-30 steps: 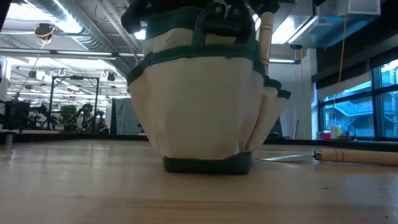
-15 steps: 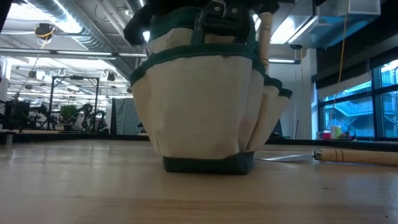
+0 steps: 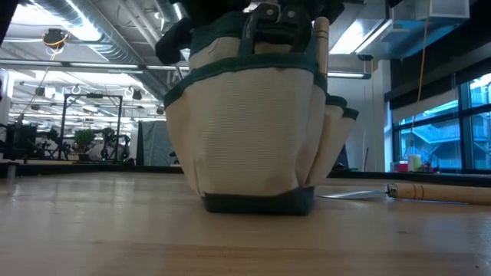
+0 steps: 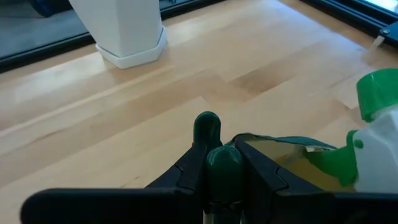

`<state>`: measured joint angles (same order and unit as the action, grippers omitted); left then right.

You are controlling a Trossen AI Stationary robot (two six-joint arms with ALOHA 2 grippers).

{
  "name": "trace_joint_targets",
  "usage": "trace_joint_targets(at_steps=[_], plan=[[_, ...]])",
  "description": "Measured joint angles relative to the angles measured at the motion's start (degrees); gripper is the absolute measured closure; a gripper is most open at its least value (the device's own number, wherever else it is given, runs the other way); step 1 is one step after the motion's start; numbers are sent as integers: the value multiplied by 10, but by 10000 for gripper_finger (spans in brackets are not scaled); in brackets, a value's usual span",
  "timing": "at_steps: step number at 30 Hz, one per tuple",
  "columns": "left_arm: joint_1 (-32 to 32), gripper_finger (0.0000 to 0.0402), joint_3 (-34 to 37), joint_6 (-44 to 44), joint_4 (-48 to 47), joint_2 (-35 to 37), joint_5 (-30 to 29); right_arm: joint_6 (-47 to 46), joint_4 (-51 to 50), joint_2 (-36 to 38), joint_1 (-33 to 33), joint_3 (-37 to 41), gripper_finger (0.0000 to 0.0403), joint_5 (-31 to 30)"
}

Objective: Pick & Place Garden tools in Gardening bag
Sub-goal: Put the shear scissors into the gardening bag, then move the gardening bag to the center of the table

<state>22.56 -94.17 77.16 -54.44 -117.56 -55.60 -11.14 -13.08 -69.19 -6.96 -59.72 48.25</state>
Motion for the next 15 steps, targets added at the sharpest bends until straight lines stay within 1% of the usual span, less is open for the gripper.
trace_joint_targets(at_steps=[3,4,8,10,12,15], plan=[[5,337,1,5,-7,4,-7,0,0,0,0,0,68,0],[7,330,1,7,-10,5,-10,0,0,0,0,0,68,0],[15,280,2,35,-38,24,-8,-2,0,0,0,0,68,7],[17,266,2,52,-63,33,-2,-2,0,0,0,0,68,17],[20,261,2,64,-80,44,-4,0,0,0,0,0,68,18],[24,265,2,67,-97,60,-24,0,2,0,0,0,68,18]])
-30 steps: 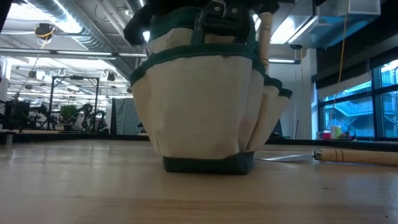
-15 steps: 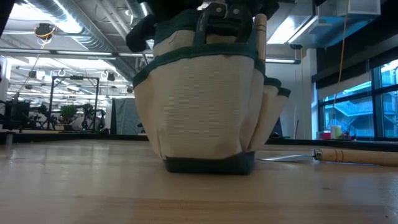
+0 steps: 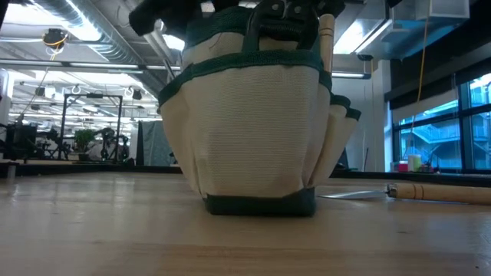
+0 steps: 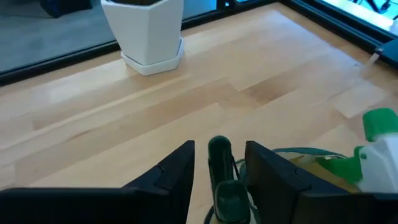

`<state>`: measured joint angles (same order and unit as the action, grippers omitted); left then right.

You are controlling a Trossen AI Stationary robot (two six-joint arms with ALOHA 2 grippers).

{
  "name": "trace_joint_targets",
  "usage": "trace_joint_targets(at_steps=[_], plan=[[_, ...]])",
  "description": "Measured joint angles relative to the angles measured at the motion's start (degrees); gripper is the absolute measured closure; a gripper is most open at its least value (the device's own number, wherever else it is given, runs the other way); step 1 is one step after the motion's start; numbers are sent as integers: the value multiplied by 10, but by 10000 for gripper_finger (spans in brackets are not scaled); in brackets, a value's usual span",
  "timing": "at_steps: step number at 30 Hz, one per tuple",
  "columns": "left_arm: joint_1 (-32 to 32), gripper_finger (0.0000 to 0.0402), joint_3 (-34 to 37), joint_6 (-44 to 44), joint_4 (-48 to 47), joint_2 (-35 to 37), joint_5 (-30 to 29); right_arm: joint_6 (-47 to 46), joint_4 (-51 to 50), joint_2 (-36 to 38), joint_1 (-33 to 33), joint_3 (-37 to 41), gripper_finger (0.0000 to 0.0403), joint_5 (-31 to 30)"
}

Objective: Pick & Place Garden tools in Gardening bag
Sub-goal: Move the gardening bag to the center of the table

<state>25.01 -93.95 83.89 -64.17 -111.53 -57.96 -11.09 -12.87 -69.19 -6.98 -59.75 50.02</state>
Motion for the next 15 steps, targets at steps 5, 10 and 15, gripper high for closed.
trace_joint_targets(at_steps=[5,10,15], plan=[[1,284,-1,-18,-3,12,-12,1,5,0,0,0,68,0],[0,299,-5,-30,-7,31,-51,2,8,0,0,0,68,-1],[0,304,-15,-41,-19,54,-94,2,8,0,-1,0,68,8]])
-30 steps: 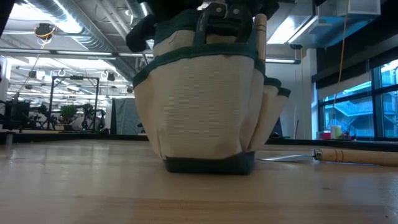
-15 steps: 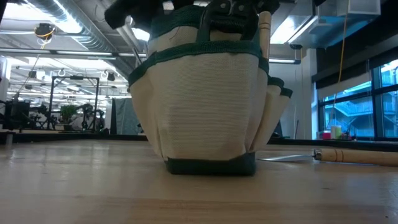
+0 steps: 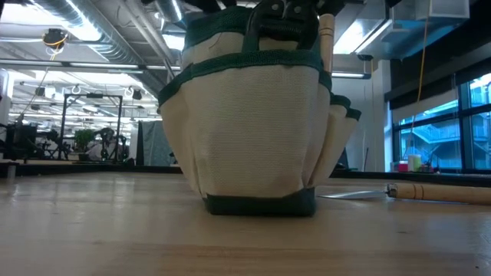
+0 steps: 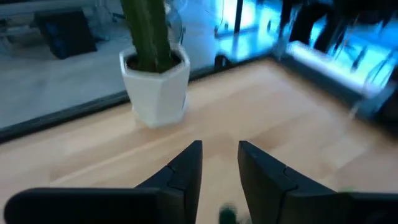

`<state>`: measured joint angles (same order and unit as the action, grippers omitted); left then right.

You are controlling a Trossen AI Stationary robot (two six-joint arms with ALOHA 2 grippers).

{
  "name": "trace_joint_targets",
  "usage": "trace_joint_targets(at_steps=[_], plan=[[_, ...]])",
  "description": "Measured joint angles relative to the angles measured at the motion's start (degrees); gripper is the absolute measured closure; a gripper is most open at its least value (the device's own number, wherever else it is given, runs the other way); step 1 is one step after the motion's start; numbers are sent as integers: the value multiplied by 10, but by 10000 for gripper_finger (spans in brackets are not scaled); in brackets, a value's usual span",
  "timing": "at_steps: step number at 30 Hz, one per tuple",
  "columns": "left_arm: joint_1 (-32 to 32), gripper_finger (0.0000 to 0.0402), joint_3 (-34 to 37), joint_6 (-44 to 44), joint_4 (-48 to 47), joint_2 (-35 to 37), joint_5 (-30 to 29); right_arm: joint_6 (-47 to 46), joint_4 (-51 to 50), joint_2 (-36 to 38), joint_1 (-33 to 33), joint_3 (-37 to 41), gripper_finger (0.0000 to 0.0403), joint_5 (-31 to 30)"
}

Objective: Pick & Place Garden tools in Gardening bag
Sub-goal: Move the gardening bag to the center of the table

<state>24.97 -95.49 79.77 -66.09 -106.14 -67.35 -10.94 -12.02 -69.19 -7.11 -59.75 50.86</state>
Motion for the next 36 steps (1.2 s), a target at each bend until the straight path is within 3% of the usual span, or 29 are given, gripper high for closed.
trace_joint_targets(at_steps=[5,11,15,22,25,29,36], plan=[[-13,309,-1,-16,3,47,-12,-2,6,6,6,-1,68,69],[-38,311,-1,-163,22,123,109,-12,8,30,36,0,68,59],[-59,311,-1,-283,26,166,183,-40,10,43,85,0,68,-76],[-96,311,32,-428,34,218,266,-128,49,42,201,0,68,-398],[-107,312,80,-472,76,239,311,-160,70,26,245,0,68,-479],[-118,315,182,-501,208,274,386,-196,130,-9,308,0,68,-569],[-114,318,361,-487,538,334,473,-226,208,-51,363,9,68,-695]])
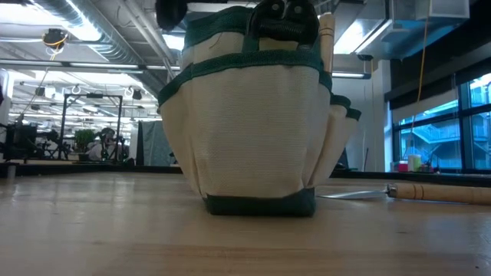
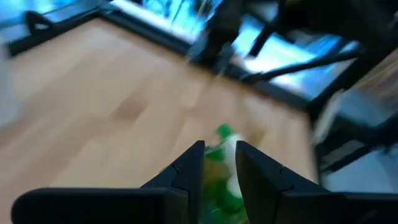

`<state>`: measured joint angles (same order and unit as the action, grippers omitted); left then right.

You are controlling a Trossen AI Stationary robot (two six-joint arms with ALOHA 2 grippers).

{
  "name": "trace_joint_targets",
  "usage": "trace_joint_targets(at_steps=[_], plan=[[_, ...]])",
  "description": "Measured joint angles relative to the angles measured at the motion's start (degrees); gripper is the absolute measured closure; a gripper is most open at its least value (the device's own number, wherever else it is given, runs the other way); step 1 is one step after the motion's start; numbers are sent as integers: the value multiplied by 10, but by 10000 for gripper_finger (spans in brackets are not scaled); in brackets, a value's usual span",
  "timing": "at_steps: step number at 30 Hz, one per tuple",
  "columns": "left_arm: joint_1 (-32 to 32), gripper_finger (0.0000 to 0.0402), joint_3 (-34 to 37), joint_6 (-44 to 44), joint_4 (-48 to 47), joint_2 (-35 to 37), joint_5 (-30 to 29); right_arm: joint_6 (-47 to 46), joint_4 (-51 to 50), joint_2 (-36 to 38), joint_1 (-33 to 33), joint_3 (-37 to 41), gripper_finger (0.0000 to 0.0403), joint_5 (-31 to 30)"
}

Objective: Pick & Place Garden tools in Gardening bag
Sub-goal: Move the gardening bag to the center of the table

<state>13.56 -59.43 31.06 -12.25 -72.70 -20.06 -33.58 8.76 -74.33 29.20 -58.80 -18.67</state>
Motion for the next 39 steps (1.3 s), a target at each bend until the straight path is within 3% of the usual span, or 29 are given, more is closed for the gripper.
trace_joint_targets(at_steps=[3,6,12,15,19,23,30,34,39], plan=[[-1,318,54,33,94,21,4,-1,113,5,9,56,68,-27],[-5,318,88,53,147,37,2,-1,301,5,23,145,68,-48],[-17,318,101,57,155,57,-1,50,691,4,45,332,68,-118],[-19,318,101,57,151,61,1,59,801,4,47,394,68,-110],[-18,318,101,49,141,62,3,15,811,12,47,407,68,-65],[-16,318,101,48,132,62,3,17,794,12,47,364,68,34],[3,318,101,46,114,61,4,-46,582,12,47,257,68,155],[10,318,101,42,105,61,-5,-100,456,12,47,223,68,171],[19,318,101,42,88,61,-13,-177,435,12,48,212,68,128]])
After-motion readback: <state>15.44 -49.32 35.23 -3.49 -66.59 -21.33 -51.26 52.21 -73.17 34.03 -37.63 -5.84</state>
